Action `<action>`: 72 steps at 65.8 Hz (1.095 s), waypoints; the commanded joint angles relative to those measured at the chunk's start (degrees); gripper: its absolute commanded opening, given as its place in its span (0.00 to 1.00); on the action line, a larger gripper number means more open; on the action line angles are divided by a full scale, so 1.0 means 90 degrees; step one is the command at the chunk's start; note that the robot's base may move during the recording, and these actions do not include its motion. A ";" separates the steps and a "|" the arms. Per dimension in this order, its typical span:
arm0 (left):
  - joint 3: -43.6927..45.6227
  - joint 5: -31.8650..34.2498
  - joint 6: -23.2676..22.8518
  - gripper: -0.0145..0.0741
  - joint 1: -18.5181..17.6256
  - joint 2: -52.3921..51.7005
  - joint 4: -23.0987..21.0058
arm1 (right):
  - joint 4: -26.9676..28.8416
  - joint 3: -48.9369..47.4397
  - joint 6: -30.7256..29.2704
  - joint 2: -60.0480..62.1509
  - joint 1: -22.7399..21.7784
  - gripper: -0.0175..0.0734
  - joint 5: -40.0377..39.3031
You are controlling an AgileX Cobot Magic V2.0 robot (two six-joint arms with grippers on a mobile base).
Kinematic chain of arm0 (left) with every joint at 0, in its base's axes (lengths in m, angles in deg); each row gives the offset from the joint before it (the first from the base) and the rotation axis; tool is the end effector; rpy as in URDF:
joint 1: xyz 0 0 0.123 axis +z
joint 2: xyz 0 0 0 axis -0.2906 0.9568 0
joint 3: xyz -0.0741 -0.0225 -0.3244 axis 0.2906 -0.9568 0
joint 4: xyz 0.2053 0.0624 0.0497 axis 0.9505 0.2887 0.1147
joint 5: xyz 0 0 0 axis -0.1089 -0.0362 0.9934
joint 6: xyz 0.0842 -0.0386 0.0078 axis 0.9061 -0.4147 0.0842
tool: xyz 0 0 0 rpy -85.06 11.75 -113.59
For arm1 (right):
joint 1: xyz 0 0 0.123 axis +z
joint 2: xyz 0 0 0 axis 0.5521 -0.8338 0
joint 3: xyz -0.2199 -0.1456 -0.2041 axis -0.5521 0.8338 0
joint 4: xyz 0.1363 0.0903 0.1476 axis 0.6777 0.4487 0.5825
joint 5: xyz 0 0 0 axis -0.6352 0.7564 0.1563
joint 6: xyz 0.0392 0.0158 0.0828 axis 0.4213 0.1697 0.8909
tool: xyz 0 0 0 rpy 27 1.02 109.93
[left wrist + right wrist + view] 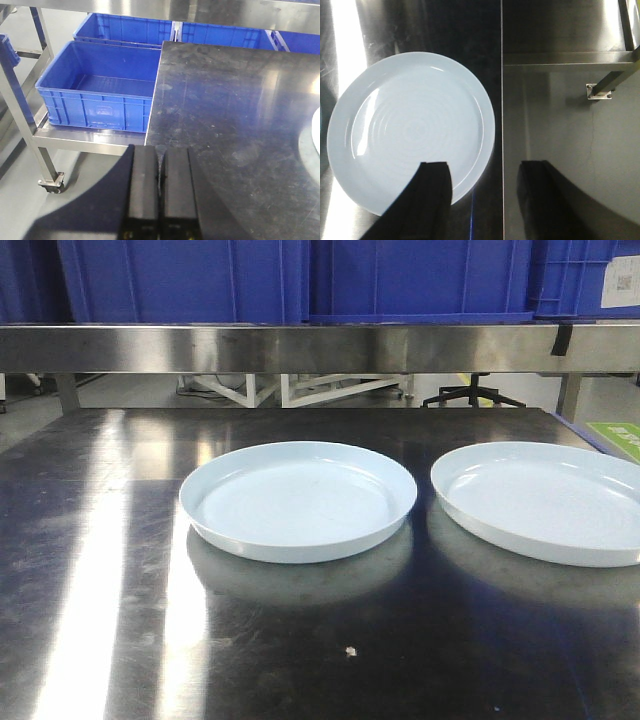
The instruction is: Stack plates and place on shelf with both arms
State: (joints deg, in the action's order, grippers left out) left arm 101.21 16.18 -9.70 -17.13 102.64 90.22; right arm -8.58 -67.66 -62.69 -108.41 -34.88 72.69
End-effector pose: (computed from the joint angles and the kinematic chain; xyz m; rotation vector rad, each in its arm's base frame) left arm 0.0035 0.0003 0.2821 -0.0321 1.9192 -0.0240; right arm 0.1702 -0.0012 0.3721 0.1581 2.4307 0.0791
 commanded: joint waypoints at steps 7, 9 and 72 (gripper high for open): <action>0.0186 0.0485 -0.0033 0.26 -0.0028 0.0040 -0.0004 | 0.0003 -0.0234 -0.0048 -0.0398 -0.0028 0.67 -0.0451; 0.0186 0.0485 -0.0033 0.26 -0.0028 0.0040 -0.0004 | -0.0017 -0.0234 -0.0048 -0.0494 -0.0028 0.67 -0.0514; 0.0186 0.0485 -0.0033 0.26 -0.0028 0.0040 -0.0004 | -0.0142 -0.0242 -0.0048 -0.2951 -0.0195 0.67 -0.1696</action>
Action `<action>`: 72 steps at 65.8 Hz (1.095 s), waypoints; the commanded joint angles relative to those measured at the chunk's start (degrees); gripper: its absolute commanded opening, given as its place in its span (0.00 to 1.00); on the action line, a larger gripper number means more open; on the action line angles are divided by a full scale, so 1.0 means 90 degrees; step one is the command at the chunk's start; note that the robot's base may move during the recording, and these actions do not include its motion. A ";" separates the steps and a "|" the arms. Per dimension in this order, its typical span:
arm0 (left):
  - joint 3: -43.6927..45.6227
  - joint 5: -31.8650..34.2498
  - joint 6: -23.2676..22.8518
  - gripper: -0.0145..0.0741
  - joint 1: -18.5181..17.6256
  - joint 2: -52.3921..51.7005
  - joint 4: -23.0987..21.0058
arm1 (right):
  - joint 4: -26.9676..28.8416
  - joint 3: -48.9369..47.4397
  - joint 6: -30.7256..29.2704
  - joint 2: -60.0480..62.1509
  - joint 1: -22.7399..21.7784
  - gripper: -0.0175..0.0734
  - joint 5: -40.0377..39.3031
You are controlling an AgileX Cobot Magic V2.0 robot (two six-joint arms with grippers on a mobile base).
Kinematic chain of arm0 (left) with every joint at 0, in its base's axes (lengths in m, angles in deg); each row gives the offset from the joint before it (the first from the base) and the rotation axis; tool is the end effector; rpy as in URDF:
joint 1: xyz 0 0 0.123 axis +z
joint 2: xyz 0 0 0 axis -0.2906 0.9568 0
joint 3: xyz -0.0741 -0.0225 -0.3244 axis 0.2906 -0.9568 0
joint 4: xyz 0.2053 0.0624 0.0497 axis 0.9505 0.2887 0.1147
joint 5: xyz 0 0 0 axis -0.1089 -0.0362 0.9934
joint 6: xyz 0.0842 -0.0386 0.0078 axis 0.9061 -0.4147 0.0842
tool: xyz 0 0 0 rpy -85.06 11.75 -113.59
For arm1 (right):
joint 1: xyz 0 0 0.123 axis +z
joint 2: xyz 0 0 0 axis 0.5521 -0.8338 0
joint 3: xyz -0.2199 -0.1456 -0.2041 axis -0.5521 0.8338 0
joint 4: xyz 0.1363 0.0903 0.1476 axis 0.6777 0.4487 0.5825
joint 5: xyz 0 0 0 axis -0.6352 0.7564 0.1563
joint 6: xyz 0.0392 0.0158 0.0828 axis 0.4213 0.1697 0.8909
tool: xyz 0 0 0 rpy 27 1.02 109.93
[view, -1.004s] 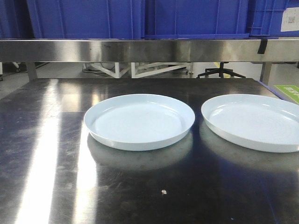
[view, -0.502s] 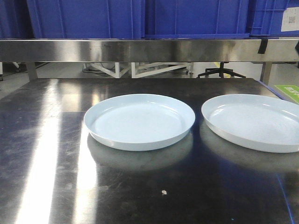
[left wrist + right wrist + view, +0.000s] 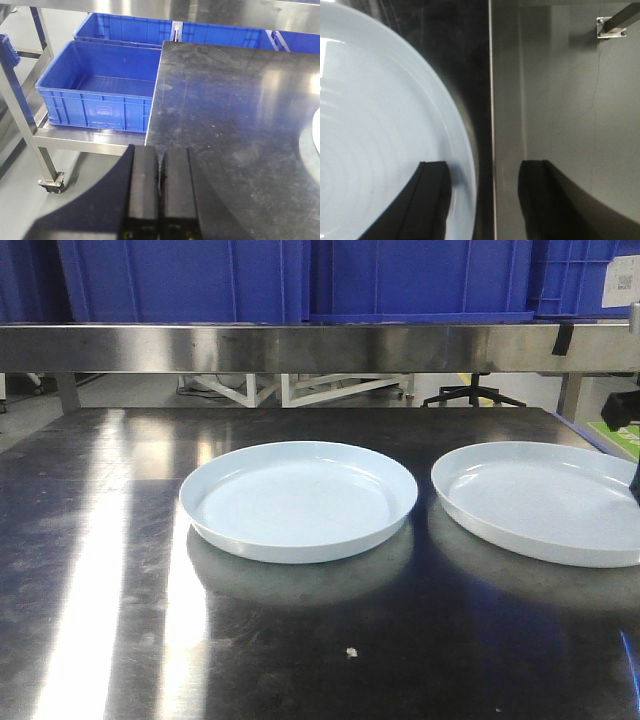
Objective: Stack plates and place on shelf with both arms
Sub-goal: 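Grasp the other plate's rim with the right gripper and lift it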
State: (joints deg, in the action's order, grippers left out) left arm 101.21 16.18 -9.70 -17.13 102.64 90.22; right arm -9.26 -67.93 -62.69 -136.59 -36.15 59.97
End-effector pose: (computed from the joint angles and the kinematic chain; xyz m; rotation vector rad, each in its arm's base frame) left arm 0.0035 0.0003 0.2821 -0.0321 1.9192 -0.0240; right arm 0.2877 -0.0117 0.2699 0.2097 2.6925 0.0428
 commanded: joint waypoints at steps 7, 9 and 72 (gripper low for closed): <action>0.0186 0.0485 -0.0033 0.26 -0.0028 0.0040 -0.0004 | -0.0066 -0.0212 -0.0048 0.0150 -0.0053 0.67 -0.0291; 0.0186 0.0485 -0.0033 0.26 -0.0028 0.0040 -0.0004 | -0.0066 -0.0212 -0.0048 0.0141 -0.0053 0.67 -0.0297; 0.0186 0.0475 -0.0033 0.26 -0.0028 0.0040 -0.0004 | -0.0169 -0.1977 -0.0048 0.1294 0.0467 0.25 0.0377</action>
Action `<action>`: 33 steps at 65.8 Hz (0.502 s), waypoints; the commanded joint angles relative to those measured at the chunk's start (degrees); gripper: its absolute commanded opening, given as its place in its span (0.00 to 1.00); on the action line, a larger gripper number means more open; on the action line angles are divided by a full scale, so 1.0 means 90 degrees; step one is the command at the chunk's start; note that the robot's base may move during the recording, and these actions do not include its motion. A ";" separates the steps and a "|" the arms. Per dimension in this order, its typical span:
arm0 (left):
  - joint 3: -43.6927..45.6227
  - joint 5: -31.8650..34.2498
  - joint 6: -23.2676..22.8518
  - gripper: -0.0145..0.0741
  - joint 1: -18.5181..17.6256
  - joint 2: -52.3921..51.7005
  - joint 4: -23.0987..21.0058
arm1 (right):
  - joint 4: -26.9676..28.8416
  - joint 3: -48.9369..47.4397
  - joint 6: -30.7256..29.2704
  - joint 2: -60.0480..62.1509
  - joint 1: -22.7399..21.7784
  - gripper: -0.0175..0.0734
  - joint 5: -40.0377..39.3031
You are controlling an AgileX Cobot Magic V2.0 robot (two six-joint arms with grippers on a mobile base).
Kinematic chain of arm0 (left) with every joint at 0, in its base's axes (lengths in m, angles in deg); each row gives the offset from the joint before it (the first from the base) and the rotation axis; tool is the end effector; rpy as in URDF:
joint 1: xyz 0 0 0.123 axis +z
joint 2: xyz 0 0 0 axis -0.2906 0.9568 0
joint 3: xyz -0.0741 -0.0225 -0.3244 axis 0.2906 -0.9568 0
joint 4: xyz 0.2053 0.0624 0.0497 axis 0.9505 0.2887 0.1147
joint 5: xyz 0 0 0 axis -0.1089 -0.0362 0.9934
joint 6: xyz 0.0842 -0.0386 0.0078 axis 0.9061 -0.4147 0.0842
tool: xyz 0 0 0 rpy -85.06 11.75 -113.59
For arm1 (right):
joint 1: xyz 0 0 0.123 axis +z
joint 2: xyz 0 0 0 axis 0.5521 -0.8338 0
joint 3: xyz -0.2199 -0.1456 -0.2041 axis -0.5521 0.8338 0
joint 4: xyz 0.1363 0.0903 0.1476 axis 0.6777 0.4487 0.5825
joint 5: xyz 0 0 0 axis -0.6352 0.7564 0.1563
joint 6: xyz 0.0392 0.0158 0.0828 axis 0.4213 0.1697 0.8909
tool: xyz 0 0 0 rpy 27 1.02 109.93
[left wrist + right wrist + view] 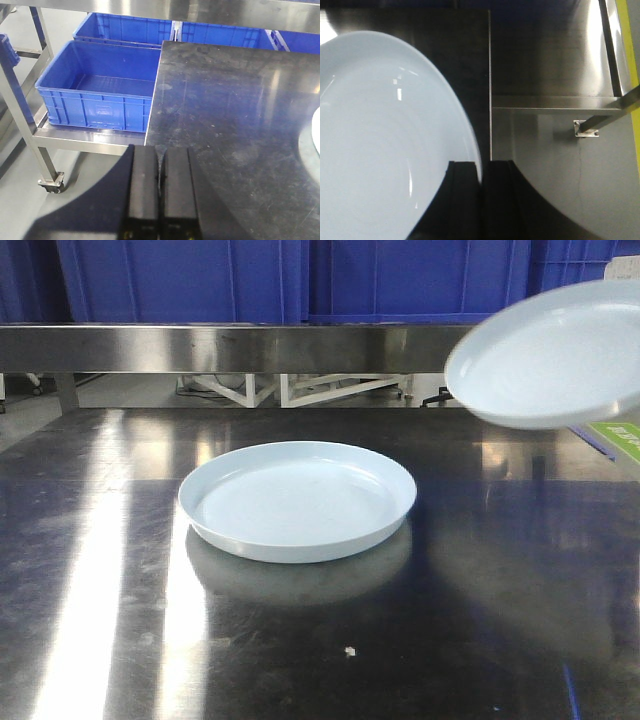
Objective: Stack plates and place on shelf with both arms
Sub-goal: 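Grasp the other plate's rim with the right gripper and lift it, then lower the held plate onto the center plate and release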
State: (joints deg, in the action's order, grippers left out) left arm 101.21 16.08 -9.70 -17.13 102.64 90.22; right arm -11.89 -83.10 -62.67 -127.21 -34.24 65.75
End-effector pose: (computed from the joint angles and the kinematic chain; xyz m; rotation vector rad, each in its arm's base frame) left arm 0.0034 0.0003 0.2819 -0.0321 1.9210 -0.0240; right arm 0.2816 -0.0043 0.3818 0.1085 2.3703 0.0198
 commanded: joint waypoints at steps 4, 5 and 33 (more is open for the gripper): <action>0.0186 0.0487 -0.0033 0.26 -0.0028 0.0040 -0.0004 | 0.0123 -0.0303 -0.0050 0.0220 0.0483 0.25 -0.0282; 0.0186 0.0487 -0.0033 0.26 -0.0028 0.0040 -0.0004 | 0.0123 -0.0303 -0.0050 0.0211 0.0590 0.25 -0.0305; 0.0186 0.0487 -0.0033 0.26 -0.0028 0.0040 -0.0004 | 0.0123 -0.0347 -0.0050 -0.0657 0.2478 0.25 -0.1142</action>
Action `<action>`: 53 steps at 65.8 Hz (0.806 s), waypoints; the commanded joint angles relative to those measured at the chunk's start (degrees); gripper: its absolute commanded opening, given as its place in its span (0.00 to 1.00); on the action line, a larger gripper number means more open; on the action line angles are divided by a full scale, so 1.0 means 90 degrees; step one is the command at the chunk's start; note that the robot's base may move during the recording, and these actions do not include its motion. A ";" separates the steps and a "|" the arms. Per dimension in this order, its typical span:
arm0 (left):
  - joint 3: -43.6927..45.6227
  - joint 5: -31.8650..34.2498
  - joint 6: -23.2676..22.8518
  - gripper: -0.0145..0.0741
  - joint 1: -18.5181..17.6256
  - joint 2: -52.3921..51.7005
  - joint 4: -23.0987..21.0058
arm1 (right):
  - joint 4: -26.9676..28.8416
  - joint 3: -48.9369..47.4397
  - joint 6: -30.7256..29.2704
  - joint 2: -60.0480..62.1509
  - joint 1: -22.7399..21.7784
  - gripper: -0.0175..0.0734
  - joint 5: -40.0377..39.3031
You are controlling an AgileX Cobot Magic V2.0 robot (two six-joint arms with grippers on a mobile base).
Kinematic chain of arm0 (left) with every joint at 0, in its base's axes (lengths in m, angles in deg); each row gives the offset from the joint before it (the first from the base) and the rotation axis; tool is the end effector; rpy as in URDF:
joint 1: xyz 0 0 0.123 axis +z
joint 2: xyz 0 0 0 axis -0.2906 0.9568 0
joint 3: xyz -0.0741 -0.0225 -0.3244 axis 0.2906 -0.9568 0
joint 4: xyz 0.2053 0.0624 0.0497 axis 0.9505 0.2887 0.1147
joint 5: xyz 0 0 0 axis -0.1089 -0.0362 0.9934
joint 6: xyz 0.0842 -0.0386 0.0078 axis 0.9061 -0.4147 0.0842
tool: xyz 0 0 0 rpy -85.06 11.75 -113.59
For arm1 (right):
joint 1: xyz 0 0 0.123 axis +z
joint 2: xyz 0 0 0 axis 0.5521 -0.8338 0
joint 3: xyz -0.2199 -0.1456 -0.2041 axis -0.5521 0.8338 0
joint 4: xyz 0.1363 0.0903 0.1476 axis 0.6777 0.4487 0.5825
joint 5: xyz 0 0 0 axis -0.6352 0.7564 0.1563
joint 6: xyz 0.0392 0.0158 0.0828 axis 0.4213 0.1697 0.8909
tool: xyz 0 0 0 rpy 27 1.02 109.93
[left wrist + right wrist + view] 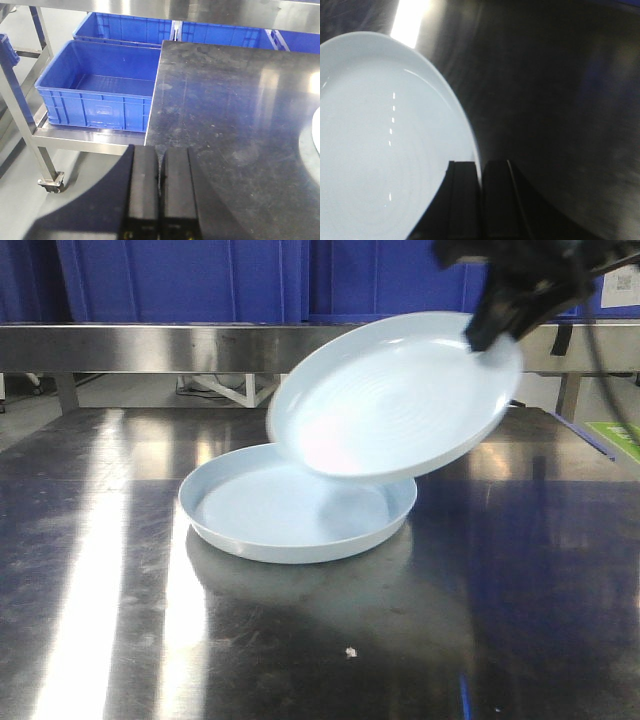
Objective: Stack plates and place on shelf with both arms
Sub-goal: 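Lower the held plate onto the center plate and release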
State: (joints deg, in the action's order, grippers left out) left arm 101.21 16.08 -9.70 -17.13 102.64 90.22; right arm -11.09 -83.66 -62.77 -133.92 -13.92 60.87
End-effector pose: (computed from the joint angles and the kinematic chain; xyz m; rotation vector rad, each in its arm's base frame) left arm 0.0034 0.0003 0.2819 -0.0321 1.9210 -0.0240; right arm 0.2987 0.1063 0.3549 -0.3085 2.3845 0.1992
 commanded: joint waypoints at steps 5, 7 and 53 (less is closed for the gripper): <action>0.0186 0.0487 -0.0033 0.26 -0.0028 0.0040 -0.0004 | 0.0034 -0.0404 -0.0038 -0.0100 0.0389 0.25 -0.0602; 0.0186 0.0487 -0.0033 0.26 -0.0028 0.0040 -0.0004 | 0.0034 -0.0471 -0.0038 -0.0181 0.0445 0.25 -0.0602; 0.0186 0.0487 -0.0033 0.26 -0.0028 0.0040 -0.0004 | 0.0034 -0.1179 -0.0038 -0.1036 0.0713 0.25 0.0002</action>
State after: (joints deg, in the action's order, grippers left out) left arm 101.21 16.08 -9.70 -17.13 102.64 90.22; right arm -10.77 -92.21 -62.77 -145.69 -7.62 63.37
